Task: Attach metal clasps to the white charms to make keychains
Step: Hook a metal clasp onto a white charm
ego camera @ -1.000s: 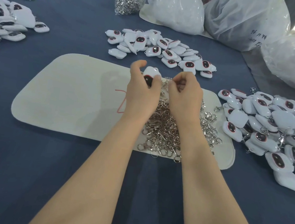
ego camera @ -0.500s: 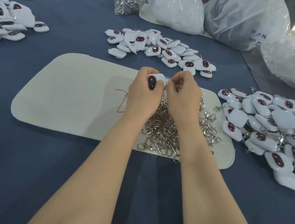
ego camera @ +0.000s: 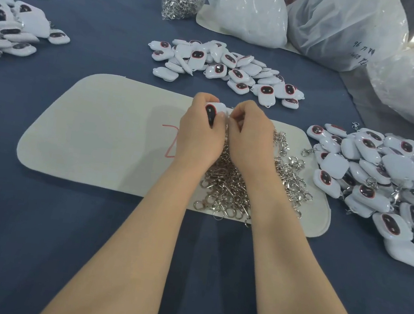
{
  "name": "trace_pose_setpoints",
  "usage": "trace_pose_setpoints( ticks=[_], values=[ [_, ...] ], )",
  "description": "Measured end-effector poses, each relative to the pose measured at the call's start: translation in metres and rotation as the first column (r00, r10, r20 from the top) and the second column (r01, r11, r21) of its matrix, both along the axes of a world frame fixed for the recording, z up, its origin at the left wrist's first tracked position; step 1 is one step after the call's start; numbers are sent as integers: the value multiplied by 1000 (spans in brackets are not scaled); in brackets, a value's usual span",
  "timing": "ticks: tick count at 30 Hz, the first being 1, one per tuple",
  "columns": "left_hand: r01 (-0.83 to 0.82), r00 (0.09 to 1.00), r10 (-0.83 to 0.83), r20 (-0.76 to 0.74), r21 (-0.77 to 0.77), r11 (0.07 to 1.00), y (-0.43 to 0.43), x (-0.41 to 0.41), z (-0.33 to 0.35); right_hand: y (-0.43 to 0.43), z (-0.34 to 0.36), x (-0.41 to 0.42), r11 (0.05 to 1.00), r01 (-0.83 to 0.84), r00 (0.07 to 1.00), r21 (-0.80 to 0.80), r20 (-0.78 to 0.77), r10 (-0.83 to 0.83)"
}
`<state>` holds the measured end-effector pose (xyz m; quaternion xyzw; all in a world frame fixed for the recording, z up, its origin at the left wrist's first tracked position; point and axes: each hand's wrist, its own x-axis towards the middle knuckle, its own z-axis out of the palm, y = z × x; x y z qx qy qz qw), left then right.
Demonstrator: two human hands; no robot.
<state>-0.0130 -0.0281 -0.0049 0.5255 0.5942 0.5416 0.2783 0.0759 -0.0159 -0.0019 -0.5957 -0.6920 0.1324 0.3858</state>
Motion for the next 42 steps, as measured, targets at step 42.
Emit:
trace_pose_setpoints(
  ticks=[42],
  values=[
    [-58, 925, 58, 375, -11, 998, 4, -5, 4, -3, 13, 9, 990, -123, 934, -67, -345, 92]
  ],
)
